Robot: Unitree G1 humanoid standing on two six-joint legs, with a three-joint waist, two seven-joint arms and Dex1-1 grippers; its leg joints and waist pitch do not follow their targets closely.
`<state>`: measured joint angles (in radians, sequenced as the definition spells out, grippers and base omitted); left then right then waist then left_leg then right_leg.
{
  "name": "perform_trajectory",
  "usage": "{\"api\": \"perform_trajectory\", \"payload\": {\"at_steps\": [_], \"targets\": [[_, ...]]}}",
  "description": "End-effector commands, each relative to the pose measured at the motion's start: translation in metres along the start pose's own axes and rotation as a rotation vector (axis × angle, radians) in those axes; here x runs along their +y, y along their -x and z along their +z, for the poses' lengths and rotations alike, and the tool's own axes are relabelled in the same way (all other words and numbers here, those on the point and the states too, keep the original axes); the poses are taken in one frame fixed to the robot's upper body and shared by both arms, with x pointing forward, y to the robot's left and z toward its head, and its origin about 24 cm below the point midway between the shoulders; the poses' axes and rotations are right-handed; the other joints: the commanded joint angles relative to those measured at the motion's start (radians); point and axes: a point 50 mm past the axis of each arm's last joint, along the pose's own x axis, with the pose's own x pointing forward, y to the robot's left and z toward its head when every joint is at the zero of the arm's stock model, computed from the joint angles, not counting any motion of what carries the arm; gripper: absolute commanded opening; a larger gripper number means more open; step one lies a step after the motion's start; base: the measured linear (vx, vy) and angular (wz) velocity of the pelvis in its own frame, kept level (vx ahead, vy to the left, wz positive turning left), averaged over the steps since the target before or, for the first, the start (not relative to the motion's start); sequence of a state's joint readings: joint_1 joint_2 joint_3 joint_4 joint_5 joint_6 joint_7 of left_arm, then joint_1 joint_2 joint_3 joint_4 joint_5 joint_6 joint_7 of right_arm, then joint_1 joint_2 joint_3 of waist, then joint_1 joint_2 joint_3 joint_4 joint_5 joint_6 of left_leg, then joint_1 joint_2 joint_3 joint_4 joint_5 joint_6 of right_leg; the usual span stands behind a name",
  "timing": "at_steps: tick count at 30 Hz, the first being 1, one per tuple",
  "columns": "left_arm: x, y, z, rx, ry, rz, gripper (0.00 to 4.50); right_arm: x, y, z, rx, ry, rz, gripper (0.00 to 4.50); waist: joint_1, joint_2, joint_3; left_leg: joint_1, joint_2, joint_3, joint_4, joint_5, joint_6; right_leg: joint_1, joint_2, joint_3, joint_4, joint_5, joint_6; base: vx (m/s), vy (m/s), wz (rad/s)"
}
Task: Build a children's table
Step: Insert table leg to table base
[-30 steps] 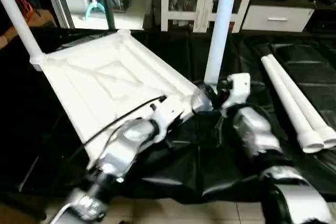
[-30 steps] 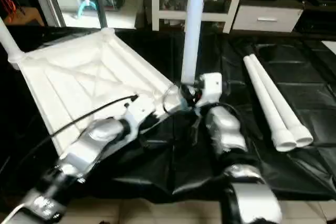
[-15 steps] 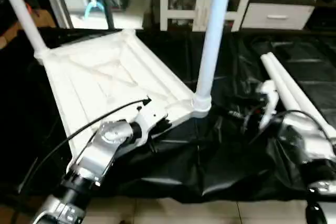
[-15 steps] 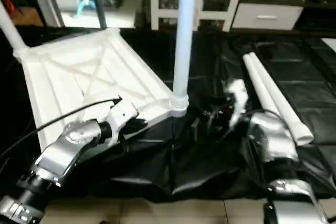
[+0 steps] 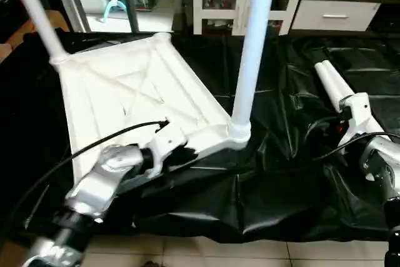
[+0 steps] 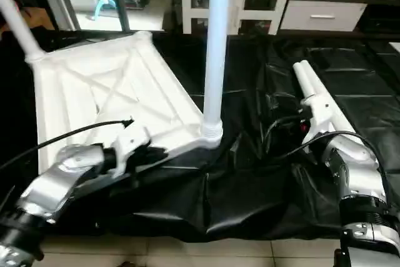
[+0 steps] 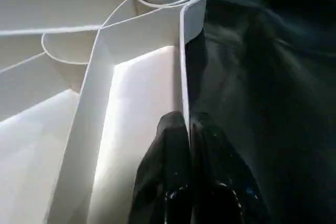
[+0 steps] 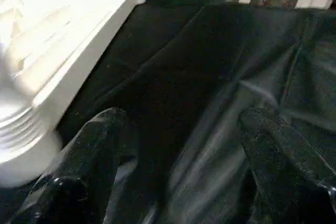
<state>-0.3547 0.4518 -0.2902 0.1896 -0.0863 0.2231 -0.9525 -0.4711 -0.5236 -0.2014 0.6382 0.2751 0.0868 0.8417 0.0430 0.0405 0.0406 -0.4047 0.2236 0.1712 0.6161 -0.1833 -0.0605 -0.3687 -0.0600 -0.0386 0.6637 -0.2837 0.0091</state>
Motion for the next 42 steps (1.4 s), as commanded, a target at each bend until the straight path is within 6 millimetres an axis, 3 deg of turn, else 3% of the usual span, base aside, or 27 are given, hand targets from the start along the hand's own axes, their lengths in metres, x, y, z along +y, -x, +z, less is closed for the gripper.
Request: {"api": "perform_trajectory", "payload": {"at_steps": [1, 7, 8, 10, 18, 19, 20, 22, 24, 25, 26, 27, 30, 31, 36, 37, 39, 42], "targets": [[-0.007, 0.001, 0.017, -0.073, -0.071, -0.098, 0.0, -0.005, 0.004, 0.005, 0.0, 0.024, -0.031, 3.61, -0.001, -0.009, -0.055, 0.029, 0.003, 0.003, -0.051, -0.004, 0.113, 0.039, -0.046, 0.029, -0.065, 0.349, -0.275, 0.0, 0.0, 0.0], [-0.012, 0.007, 0.019, -0.101, -0.106, -0.189, 0.0, -0.002, 0.001, 0.005, -0.017, 0.009, -0.015, 3.61, 0.002, -0.007, -0.046, 0.032, 0.006, 0.005, -0.06, -0.061, 0.079, 0.035, -0.048, 0.03, -0.072, 0.265, -0.277, 0.0, 0.0, 0.0], [-0.014, 0.007, 0.021, -0.116, -0.116, -0.21, 0.0, 0.0, 0.0, 0.004, -0.019, 0.006, -0.011, 3.61, 0.001, -0.003, -0.04, 0.031, 0.006, 0.005, -0.062, -0.067, 0.076, 0.032, -0.048, 0.03, -0.073, 0.258, -0.276, 0.0, 0.0, 0.0], [-0.015, 0.008, 0.022, -0.127, -0.123, -0.228, 0.0, 0.002, 0.001, 0.003, -0.019, 0.005, -0.009, 3.61, 0.001, -0.006, -0.038, 0.033, 0.007, 0.006, -0.064, -0.085, 0.067, 0.033, -0.049, 0.032, -0.076, 0.232, -0.274, 0.0, 0.0, 0.0], [-0.016, 0.009, 0.025, -0.139, -0.147, -0.262, 0.0, 0.002, 0.002, 0.003, -0.02, 0.0, -0.014, 3.61, 0.001, -0.005, -0.036, 0.028, 0.004, 0.008, -0.06, -0.037, 0.093, 0.035, -0.048, 0.033, -0.071, 0.297, -0.272, 0.0, 0.0, 0.0], [-0.015, 0.008, 0.024, -0.127, -0.149, -0.248, 0.0, 0.003, 0.002, 0.004, -0.028, -0.006, -0.009, 3.61, 0.002, -0.005, -0.036, 0.028, 0.004, 0.007, -0.06, -0.036, 0.094, 0.035, -0.048, 0.033, -0.071, 0.298, -0.271, 0.0, 0.0, 0.0], [-0.008, 0.006, 0.019, -0.069, -0.16, -0.176, 0.0, 0.008, 0.001, 0.005, -0.054, -0.032, 0.036, 3.61, 0.001, 0.002, -0.034, 0.028, 0.004, 0.007, -0.061, -0.046, 0.092, 0.034, -0.048, 0.032, -0.074, 0.29, -0.267, 0.0, 0.0, 0.0], [-0.001, 0.004, 0.015, -0.026, -0.168, -0.117, 0.0, 0.014, 0.001, 0.005, -0.069, -0.051, 0.079, 3.61, 0.002, 0.001, -0.033, 0.028, 0.006, 0.006, -0.062, -0.062, 0.095, 0.035, -0.049, 0.033, -0.074, 0.287, -0.262, 0.0, 0.0, 0.0], [0.007, 0.002, 0.009, 0.019, -0.174, -0.044, 0.0, 0.026, 0.001, 0.007, -0.1, -0.092, 0.184, 3.61, 0.001, -0.001, -0.036, 0.028, 0.008, 0.004, -0.066, -0.091, 0.084, 0.038, -0.051, 0.032, -0.077, 0.246, -0.256, 0.0, 0.0, 0.0], [0.007, 0.002, 0.009, 0.019, -0.174, -0.044, 0.0, 0.026, 0.001, 0.007, -0.1, -0.092, 0.184, 3.9, 0.001, -0.001, -0.035, 0.026, 0.007, 0.003, -0.067, -0.09, 0.083, 0.04, -0.051, 0.031, -0.078, 0.244, -0.253, 0.0, 0.0, 0.0], [0.008, 0.002, 0.008, 0.022, -0.172, -0.036, 0.0, 0.028, 0.002, 0.008, -0.119, -0.11, 0.211, 3.9, -0.001, -0.001, -0.035, 0.027, 0.008, 0.001, -0.068, -0.092, 0.08, 0.039, -0.052, 0.032, -0.078, 0.243, -0.252, 0.0, 0.0, 0.0], [0.008, 0.002, 0.009, 0.015, -0.169, -0.032, 0.0, 0.032, 0.003, 0.011, -0.133, -0.135, 0.278, 3.96, -0.005, -0.007, -0.04, 0.027, 0.006, 0.003, -0.066, -0.084, 0.081, 0.042, -0.051, 0.032, -0.078, 0.254, -0.259, 0.0, 0.0, 0.0], [0.009, 0.001, 0.009, 0.012, -0.169, -0.023, 0.0, 0.033, 0.007, 0.01, -0.094, -0.127, 0.349, 4.3, -0.008, -0.004, -0.041, 0.024, 0.006, 0.003, -0.062, -0.057, 0.095, 0.041, -0.052, 0.031, -0.075, 0.281, -0.269, 0.0, 0.0, 0.0], [0.009, 0.0, 0.009, 0.014, -0.17, -0.018, 0.0, 0.033, 0.01, 0.011, -0.084, -0.131, 0.38, 4.39, -0.009, -0.008, -0.044, 0.024, 0.005, 0.003, -0.061, -0.051, 0.097, 0.043, -0.052, 0.032, -0.075, 0.286, -0.27, 0.0, 0.0, 0.0], [0.008, -0.004, 0.007, 0.012, -0.177, -0.016, 0.0, 0.038, 0.021, 0.014, -0.008, -0.15, 0.535, 4.47, -0.001, -0.01, -0.049, 0.023, 0.005, 0.004, -0.055, -0.025, 0.117, 0.046, -0.051, 0.03, -0.07, 0.324, -0.272, 0.0, 0.0, 0.0], [0.007, -0.005, 0.007, 0.011, -0.179, -0.019, 0.0, 0.043, 0.021, 0.015, 0.005, -0.153, 0.581, 4.47, 0.0, -0.014, -0.05, 0.023, 0.006, 0.004, -0.055, -0.025, 0.119, 0.046, -0.051, 0.03, -0.071, 0.322, -0.27, 0.0, 0.0, 0.0], [0.006, -0.006, 0.007, 0.01, -0.181, -0.022, 0.0, 0.047, 0.019, 0.016, 0.015, -0.151, 0.619, 4.47, 0.0, -0.011, -0.049, 0.023, 0.008, 0.004, -0.056, -0.034, 0.123, 0.042, -0.053, 0.03, -0.071, 0.299, -0.269, 0.0, 0.0, 0.0], [0.004, -0.01, 0.009, 0.002, -0.183, -0.028, 0.0, 0.053, -0.003, 0.013, 0.018, -0.051, 0.554, 4.47, -0.004, -0.013, -0.05, 0.026, 0.01, 0.004, -0.057, -0.044, 0.104, 0.037, -0.058, 0.031, -0.074, 0.232, -0.277, 0.0, 0.0, 0.0]]}}
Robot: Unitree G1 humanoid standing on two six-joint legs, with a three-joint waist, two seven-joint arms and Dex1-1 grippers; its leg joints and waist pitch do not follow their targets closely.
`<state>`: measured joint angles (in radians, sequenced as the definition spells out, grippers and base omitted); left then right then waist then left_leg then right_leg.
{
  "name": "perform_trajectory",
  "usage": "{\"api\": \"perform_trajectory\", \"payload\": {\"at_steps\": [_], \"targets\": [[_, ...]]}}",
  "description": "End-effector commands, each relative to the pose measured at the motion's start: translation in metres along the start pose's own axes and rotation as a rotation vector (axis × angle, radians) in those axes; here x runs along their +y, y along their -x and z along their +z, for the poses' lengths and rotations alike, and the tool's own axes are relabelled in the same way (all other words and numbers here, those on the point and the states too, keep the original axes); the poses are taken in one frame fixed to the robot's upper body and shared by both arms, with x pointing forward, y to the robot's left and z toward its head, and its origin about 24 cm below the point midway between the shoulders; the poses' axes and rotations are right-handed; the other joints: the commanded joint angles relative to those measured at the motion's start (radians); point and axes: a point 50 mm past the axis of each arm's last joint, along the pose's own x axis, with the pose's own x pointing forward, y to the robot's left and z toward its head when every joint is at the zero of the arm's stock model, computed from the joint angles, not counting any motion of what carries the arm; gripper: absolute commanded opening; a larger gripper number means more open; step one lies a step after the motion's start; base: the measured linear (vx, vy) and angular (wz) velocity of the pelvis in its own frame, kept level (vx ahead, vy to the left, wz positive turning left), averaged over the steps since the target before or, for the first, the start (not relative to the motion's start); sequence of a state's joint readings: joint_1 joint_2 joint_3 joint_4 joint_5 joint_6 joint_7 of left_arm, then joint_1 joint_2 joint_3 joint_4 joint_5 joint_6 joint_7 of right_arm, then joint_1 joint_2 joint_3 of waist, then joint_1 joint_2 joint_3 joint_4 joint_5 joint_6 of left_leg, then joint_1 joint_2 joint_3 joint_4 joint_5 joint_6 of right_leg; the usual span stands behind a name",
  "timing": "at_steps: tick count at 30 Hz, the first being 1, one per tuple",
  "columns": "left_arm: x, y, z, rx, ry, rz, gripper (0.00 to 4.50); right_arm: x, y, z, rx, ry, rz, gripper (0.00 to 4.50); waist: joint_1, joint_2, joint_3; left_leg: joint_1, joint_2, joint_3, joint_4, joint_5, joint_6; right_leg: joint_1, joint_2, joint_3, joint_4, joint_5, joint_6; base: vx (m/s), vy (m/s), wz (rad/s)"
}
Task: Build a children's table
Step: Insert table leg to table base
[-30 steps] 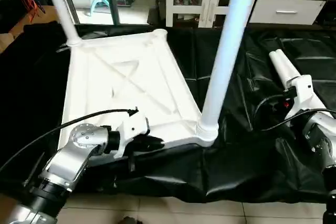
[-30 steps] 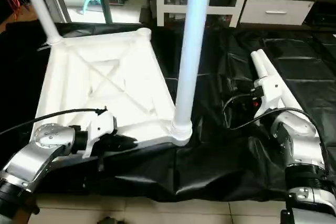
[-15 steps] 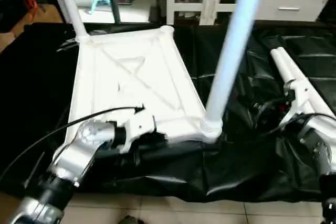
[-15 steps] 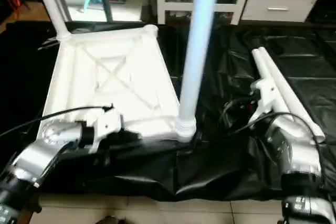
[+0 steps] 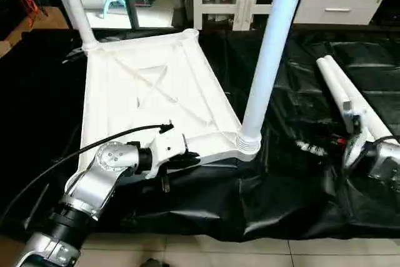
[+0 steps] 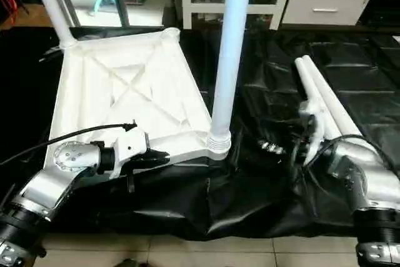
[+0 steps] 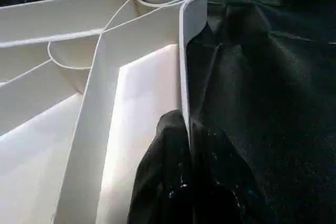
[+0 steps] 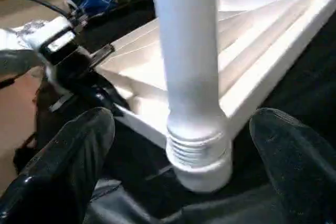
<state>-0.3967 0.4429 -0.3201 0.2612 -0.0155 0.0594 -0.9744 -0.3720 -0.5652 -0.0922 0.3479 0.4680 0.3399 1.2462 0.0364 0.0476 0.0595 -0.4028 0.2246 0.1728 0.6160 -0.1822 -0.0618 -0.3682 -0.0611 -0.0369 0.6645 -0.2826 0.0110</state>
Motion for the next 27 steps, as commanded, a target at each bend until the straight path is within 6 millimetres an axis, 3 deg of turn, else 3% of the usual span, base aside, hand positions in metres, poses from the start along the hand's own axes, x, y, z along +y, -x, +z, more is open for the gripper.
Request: {"api": "perform_trajectory", "payload": {"at_steps": [1, 4, 6, 11, 16, 27], "targets": [[0.001, -0.004, 0.003, 0.009, -0.028, -0.001, 0.0, -0.006, -0.015, 0.002, 0.03, 0.081, -0.051, 4.47, -0.002, -0.02, -0.069, 0.024, 0.008, 0.003, -0.058, -0.044, 0.096, 0.035, -0.056, 0.029, -0.077, 0.211, -0.286, 0.0, 0.0, 0.0], [-0.002, -0.008, 0.005, -0.001, -0.033, -0.011, 0.0, -0.009, -0.032, 0.0, 0.043, 0.123, -0.082, 4.47, -0.001, -0.018, -0.072, 0.026, 0.007, 0.004, -0.055, -0.02, 0.092, 0.036, -0.055, 0.031, -0.072, 0.229, -0.291, 0.0, 0.0, 0.0], [-0.006, -0.011, 0.007, -0.009, -0.034, -0.027, 0.0, -0.013, -0.047, 0.002, 0.044, 0.156, -0.12, 4.47, 0.004, -0.018, -0.077, 0.026, 0.006, 0.003, -0.051, 0.027, 0.107, 0.036, -0.054, 0.031, -0.063, 0.304, -0.292, 0.0, 0.0, 0.0], [-0.009, -0.012, 0.008, -0.01, -0.036, -0.037, 0.0, -0.015, -0.059, 0.005, 0.011, 0.132, -0.119, 4.47, 0.013, -0.018, -0.08, 0.023, 0.004, 0.004, -0.047, 0.043, 0.122, 0.041, -0.052, 0.031, -0.055, 0.382, -0.282, 0.0, 0.0, 0.0], [-0.01, -0.013, 0.008, -0.011, -0.035, -0.039, 0.0, -0.016, -0.063, 0.005, -0.005, 0.129, -0.092, 4.47, 0.016, -0.02, -0.08, 0.024, 0.005, 0.004, -0.049, 0.023, 0.115, 0.041, -0.052, 0.029, -0.057, 0.356, -0.282, 0.0, 0.0, 0.0], [-0.011, -0.014, 0.007, -0.009, -0.032, -0.041, 0.0, -0.015, -0.064, 0.002, 0.011, 0.102, -0.023, 3.58, 0.017, -0.022, -0.082, 0.022, 0.005, 0.005, -0.045, 0.026, 0.123, 0.042, -0.052, 0.029, -0.054, 0.349, -0.288, 0.0, 0.0, 0.0]]}}
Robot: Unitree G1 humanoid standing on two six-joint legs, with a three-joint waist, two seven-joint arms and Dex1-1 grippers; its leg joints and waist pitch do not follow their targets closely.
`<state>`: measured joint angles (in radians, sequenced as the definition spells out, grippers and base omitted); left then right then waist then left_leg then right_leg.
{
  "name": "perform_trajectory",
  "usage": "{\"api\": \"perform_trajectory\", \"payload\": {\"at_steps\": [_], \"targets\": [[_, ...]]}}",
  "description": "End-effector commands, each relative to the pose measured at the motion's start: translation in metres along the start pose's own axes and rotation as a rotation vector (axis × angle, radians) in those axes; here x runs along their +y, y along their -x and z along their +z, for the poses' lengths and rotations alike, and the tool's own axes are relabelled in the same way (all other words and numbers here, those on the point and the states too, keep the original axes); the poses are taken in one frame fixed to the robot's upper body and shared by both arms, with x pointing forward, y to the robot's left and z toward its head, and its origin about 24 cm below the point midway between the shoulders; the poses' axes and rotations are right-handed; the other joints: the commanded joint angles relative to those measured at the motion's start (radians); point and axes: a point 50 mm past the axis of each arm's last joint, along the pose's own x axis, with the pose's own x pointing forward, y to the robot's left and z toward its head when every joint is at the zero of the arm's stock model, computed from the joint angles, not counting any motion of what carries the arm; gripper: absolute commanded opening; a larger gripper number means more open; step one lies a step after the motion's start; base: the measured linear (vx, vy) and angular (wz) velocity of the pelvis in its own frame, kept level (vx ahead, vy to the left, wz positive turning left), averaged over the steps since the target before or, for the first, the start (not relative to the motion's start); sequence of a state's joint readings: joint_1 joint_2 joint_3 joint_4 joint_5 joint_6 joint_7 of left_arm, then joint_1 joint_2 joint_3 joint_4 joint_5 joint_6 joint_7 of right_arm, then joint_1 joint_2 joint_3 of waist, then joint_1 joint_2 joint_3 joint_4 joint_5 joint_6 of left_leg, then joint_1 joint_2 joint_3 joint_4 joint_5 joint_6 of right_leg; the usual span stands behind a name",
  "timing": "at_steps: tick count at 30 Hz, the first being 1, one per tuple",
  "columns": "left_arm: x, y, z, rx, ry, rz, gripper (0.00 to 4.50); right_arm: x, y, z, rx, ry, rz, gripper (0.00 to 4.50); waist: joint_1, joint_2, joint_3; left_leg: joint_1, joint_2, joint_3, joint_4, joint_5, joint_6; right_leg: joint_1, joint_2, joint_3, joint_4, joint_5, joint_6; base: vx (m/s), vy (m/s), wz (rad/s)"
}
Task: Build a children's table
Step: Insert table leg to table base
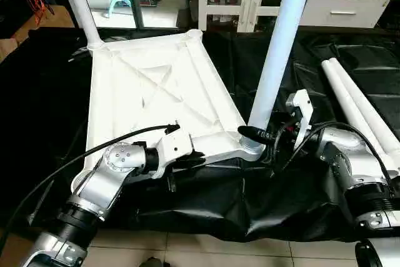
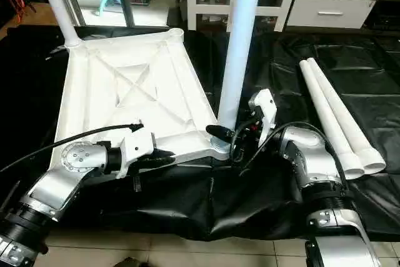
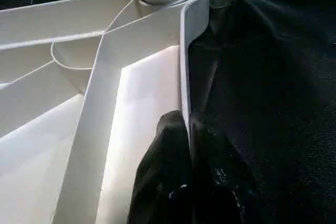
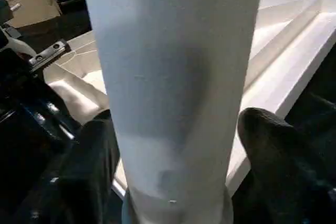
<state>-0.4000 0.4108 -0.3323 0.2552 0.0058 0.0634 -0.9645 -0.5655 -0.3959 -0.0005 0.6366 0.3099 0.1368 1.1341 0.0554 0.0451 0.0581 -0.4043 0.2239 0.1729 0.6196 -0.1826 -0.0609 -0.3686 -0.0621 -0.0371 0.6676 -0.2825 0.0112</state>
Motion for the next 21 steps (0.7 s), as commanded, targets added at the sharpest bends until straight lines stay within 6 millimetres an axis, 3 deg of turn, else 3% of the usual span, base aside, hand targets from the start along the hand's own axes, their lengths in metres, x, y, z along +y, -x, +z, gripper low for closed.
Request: {"api": "perform_trajectory", "payload": {"at_steps": [1, 5, 11, 21], "targets": [[-0.0066, -0.0048, 0.0024, 0.003, -0.021, -0.032, 0.0, -0.0013, -0.0022, 0.009, -0.009, 0.033, 0.02, 3.31, -0.002, -0.019, -0.08, 0.024, 0.006, 0.004, -0.049, 0.029, 0.123, 0.042, -0.051, 0.029, -0.057, 0.35, -0.288, 0.0, 0.0, 0.0], [-0.0066, -0.0047, 0.0021, 0.005, -0.021, -0.032, 0.0, -0.0011, -0.0025, 0.0077, 0.001, 0.026, 0.034, 3.12, -0.001, -0.019, -0.082, 0.024, 0.005, 0.004, -0.047, 0.043, 0.131, 0.042, -0.05, 0.028, -0.054, 0.367, -0.289, 0.0, 0.0, 0.0], [-0.0068, -0.0057, 0.0021, 0.005, -0.022, -0.034, 0.0, 0.0, -0.0043, 0.0055, 0.018, 0.014, 0.063, 2.37, 0.002, -0.02, -0.084, 0.023, 0.005, 0.005, -0.045, 0.049, 0.136, 0.042, -0.05, 0.028, -0.053, 0.374, -0.295, 0.0, 0.0, 0.0], [-0.0072, -0.0049, 0.0008, 0.013, -0.022, -0.031, 0.0, -0.0009, -0.0015, 0.0021, 0.02, -0.017, 0.072, 1.99, 0.004, -0.022, -0.085, 0.023, 0.005, 0.005, -0.043, 0.048, 0.137, 0.041, -0.051, 0.028, -0.053, 0.359, -0.294, 0.0, 0.0, 0.0]]}}
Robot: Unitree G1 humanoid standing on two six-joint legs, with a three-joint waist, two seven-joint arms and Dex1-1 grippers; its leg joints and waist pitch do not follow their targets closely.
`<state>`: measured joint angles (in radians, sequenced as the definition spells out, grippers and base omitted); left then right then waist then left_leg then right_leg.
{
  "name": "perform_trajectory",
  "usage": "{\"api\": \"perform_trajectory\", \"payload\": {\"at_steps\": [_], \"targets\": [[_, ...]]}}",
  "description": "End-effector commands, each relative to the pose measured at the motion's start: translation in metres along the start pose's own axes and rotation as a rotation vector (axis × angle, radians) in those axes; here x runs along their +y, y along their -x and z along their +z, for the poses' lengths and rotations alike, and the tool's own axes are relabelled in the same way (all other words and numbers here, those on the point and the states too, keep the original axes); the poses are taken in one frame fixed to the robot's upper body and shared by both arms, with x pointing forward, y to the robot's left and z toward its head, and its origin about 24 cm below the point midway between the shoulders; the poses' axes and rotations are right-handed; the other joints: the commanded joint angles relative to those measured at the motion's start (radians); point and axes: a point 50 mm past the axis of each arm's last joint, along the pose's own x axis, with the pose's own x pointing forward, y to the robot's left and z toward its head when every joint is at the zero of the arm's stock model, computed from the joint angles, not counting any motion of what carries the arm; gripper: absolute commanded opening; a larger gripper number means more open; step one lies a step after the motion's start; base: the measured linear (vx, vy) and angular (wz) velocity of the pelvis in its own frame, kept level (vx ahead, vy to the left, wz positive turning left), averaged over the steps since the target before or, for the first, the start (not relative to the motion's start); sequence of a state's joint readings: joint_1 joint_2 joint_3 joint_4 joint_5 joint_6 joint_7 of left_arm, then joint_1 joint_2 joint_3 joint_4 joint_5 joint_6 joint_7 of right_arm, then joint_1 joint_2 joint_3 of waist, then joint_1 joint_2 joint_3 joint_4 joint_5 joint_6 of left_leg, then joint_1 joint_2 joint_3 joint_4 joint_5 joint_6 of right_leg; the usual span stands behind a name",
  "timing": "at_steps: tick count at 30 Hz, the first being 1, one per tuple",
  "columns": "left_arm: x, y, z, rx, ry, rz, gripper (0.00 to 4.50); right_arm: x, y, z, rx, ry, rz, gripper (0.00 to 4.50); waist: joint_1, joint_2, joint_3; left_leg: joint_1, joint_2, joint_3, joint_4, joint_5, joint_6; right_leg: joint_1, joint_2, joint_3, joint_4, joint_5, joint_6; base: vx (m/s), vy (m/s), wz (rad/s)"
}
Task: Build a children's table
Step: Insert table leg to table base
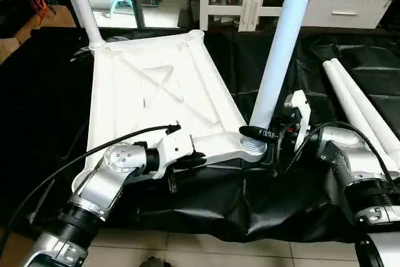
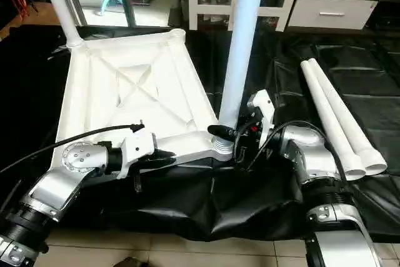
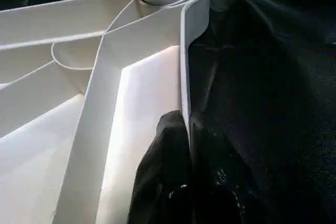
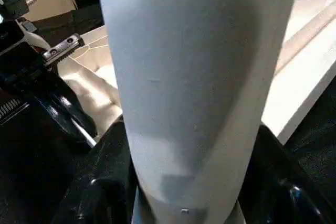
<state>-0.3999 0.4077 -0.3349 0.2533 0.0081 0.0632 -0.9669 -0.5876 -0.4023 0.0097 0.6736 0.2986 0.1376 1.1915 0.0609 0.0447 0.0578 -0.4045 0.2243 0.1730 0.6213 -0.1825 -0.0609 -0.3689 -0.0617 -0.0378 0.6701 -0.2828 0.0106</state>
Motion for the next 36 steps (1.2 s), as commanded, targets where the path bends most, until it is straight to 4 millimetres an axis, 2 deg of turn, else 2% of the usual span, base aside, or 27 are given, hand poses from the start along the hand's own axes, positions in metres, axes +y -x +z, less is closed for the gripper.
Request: {"api": "perform_trajectory", "payload": {"at_steps": [1, 4, 7, 9, 10, 11, 12, 13, 14, 15, 16, 18, 19, 23, 25, 26, 27, 29, 31, 34, 35, 36], "targets": [[-0.006, -0.004, 0.0, 0.015, -0.019, -0.025, 0.0, -0.001, -0.001, 0.002, -0.008, -0.014, 0.019, 1.99, -0.002, -0.021, -0.084, 0.023, 0.005, 0.005, -0.045, 0.044, 0.136, 0.042, -0.051, 0.028, -0.056, 0.355, -0.293, 0.0, 0.0, 0.0], [-0.007, -0.004, 0.0, 0.017, -0.021, -0.024, 0.0, -0.002, -0.003, 0.003, -0.054, -0.053, -0.004, 1.98, -0.002, -0.021, -0.084, 0.023, 0.006, 0.005, -0.045, 0.043, 0.135, 0.041, -0.051, 0.028, -0.055, 0.346, -0.295, 0.0, 0.0, 0.0], [-0.007, -0.004, 0.0, 0.019, -0.023, -0.021, 0.0, -0.01, -0.003, 0.002, -0.133, -0.155, -0.115, 1.98, -0.005, -0.02, -0.082, 0.023, 0.006, 0.005, -0.047, 0.025, 0.129, 0.039, -0.054, 0.029, -0.057, 0.322, -0.301, 0.0, 0.0, 0.0], [-0.007, -0.004, 0.0, 0.019, -0.023, -0.02, 0.0, -0.019, -0.001, 0.002, -0.201, -0.22, -0.225, 1.98, -0.008, -0.02, -0.079, 0.022, 0.006, 0.005, -0.05, -0.004, 0.115, 0.037, -0.055, 0.031, -0.061, 0.272, -0.303, 0.0, 0.0, 0.0], [-0.007, -0.004, -0.001, 0.02, -0.023, -0.02, 0.0, -0.029, 0.005, 0.001, -0.273, -0.305, -0.365, 1.98, -0.01, -0.021, -0.078, 0.02, 0.006, 0.004, -0.05, -0.01, 0.111, 0.039, -0.056, 0.03, -0.061, 0.258, -0.302, 0.0, 0.0, 0.0], [-0.007, -0.004, -0.001, 0.02, -0.023, -0.019, 0.0, -0.04, 0.012, -0.004, -0.345, -0.42, -0.545, 1.98, -0.015, -0.02, -0.075, 0.023, 0.006, 0.005, -0.054, -0.033, 0.1, 0.035, -0.057, 0.032, -0.066, 0.217, -0.301, 0.0, 0.0, 0.0], [-0.007, -0.004, -0.001, 0.022, -0.025, -0.017, 0.0, -0.047, 0.022, -0.017, -0.372, -0.517, -0.709, 1.98, -0.023, -0.018, -0.069, 0.027, 0.005, 0.002, -0.063, -0.063, 0.075, 0.031, -0.064, 0.035, -0.073, 0.142, -0.302, 0.0, 0.0, 0.0], [-0.008, -0.004, -0.001, 0.022, -0.025, -0.017, 0.0, -0.047, 0.023, -0.018, -0.373, -0.523, -0.719, 1.98, -0.026, -0.016, -0.071, 0.033, 0.005, 0.003, -0.064, -0.09, 0.061, 0.032, -0.06, 0.035, -0.079, 0.099, -0.307, 0.0, 0.0, 0.0], [-0.007, -0.004, -0.001, 0.021, -0.023, -0.014, 0.0, -0.044, 0.022, -0.019, -0.385, -0.517, -0.68, 1.96, -0.025, -0.023, -0.074, 0.024, 0.006, 0.005, -0.061, -0.069, 0.047, 0.04, -0.057, 0.035, -0.073, 0.122, -0.299, 0.0, 0.0, 0.0], [-0.008, -0.004, -0.001, 0.02, -0.022, -0.014, 0.0, -0.044, 0.023, -0.018, -0.408, -0.537, -0.68, 1.96, -0.025, -0.023, -0.074, 0.024, 0.006, 0.005, -0.061, -0.069, 0.047, 0.04, -0.057, 0.035, -0.073, 0.122, -0.299, 0.0, 0.0, 0.0], [-0.008, -0.004, -0.001, 0.018, -0.019, -0.014, 0.0, -0.046, 0.024, -0.014, -0.506, -0.631, -0.686, 1.93, -0.024, -0.016, -0.079, 0.026, 0.008, 0.003, -0.06, -0.041, 0.063, 0.038, -0.055, 0.033, -0.069, 0.213, -0.29, 0.0, 0.0, 0.0], [-0.009, -0.004, -0.002, 0.021, -0.021, -0.015, 0.0, -0.048, 0.025, -0.011, -0.524, -0.644, -0.677, 1.93, -0.023, -0.018, -0.081, 0.026, 0.006, 0.004, -0.058, -0.036, 0.072, 0.038, -0.055, 0.032, -0.067, 0.248, -0.294, 0.0, 0.0, 0.0], [-0.009, -0.004, -0.002, 0.021, -0.021, -0.015, 0.0, -0.048, 0.025, -0.011, -0.524, -0.644, -0.677, 1.93, -0.023, -0.019, -0.08, 0.025, 0.006, 0.004, -0.058, -0.036, 0.074, 0.038, -0.054, 0.031, -0.067, 0.249, -0.295, 0.0, 0.0, 0.0], [-0.009, -0.004, -0.003, 0.027, -0.024, -0.012, 0.0, -0.04, 0.017, 0.006, -0.414, -0.38, -0.506, 1.93, -0.022, -0.023, -0.078, 0.021, 0.005, 0.005, -0.057, -0.044, 0.074, 0.04, -0.055, 0.029, -0.068, 0.227, -0.288, 0.0, 0.0, 0.0], [-0.009, -0.004, -0.004, 0.03, -0.024, -0.01, 0.0, -0.037, 0.014, 0.014, -0.398, -0.293, -0.453, 1.93, -0.019, -0.023, -0.077, 0.023, 0.007, 0.004, -0.058, -0.048, 0.073, 0.038, -0.058, 0.03, -0.071, 0.21, -0.282, 0.0, 0.0, 0.0], [-0.009, -0.004, -0.004, 0.031, -0.024, -0.01, 0.0, -0.035, 0.013, 0.016, -0.386, -0.249, -0.425, 1.93, -0.013, -0.024, -0.079, 0.028, 0.008, 0.007, -0.054, -0.044, 0.07, 0.035, -0.056, 0.031, -0.072, 0.209, -0.28, 0.0, 0.0, 0.0], [-0.009, -0.004, -0.004, 0.032, -0.024, -0.009, 0.0, -0.034, 0.013, 0.017, -0.382, -0.237, -0.416, 1.93, -0.012, -0.025, -0.078, 0.026, 0.007, 0.007, -0.055, -0.041, 0.071, 0.037, -0.054, 0.032, -0.071, 0.212, -0.278, 0.0, 0.0, 0.0], [-0.01, -0.004, -0.004, 0.032, -0.024, -0.008, 0.0, -0.026, 0.01, 0.016, -0.341, -0.18, -0.326, 1.9, -0.009, -0.026, -0.077, 0.025, 0.004, 0.007, -0.055, -0.039, 0.079, 0.038, -0.05, 0.031, -0.069, 0.231, -0.267, 0.0, 0.0, 0.0], [-0.01, -0.004, -0.004, 0.032, -0.025, -0.006, 0.0, -0.019, 0.007, 0.011, -0.305, -0.142, -0.26, 1.9, -0.011, -0.025, -0.077, 0.023, 0.005, 0.006, -0.057, -0.056, 0.084, 0.037, -0.054, 0.031, -0.071, 0.221, -0.265, 0.0, 0.0, 0.0], [-0.01, -0.004, -0.004, 0.03, -0.025, -0.002, 0.0, -0.013, 0.006, 0.002, -0.296, -0.143, -0.234, 1.9, -0.014, -0.027, -0.075, 0.025, 0.007, 0.005, -0.061, -0.086, 0.072, 0.034, -0.054, 0.032, -0.076, 0.171, -0.272, 0.0, 0.0, 0.0], [-0.009, -0.004, -0.004, 0.029, -0.025, 0.0, 0.0, -0.012, 0.006, 0.001, -0.299, -0.145, -0.231, 1.9, -0.013, -0.033, -0.074, 0.026, 0.008, 0.006, -0.062, -0.086, 0.071, 0.033, -0.054, 0.033, -0.076, 0.163, -0.276, 0.0, 0.0, 0.0], [-0.009, -0.005, -0.004, 0.028, -0.025, 0.001, 0.0, -0.011, 0.006, -0.001, -0.309, -0.156, -0.225, 1.9, -0.013, -0.031, -0.074, 0.026, 0.008, 0.005, -0.063, -0.079, 0.071, 0.033, -0.054, 0.033, -0.076, 0.163, -0.276, 0.0, 0.0, 0.0]]}}
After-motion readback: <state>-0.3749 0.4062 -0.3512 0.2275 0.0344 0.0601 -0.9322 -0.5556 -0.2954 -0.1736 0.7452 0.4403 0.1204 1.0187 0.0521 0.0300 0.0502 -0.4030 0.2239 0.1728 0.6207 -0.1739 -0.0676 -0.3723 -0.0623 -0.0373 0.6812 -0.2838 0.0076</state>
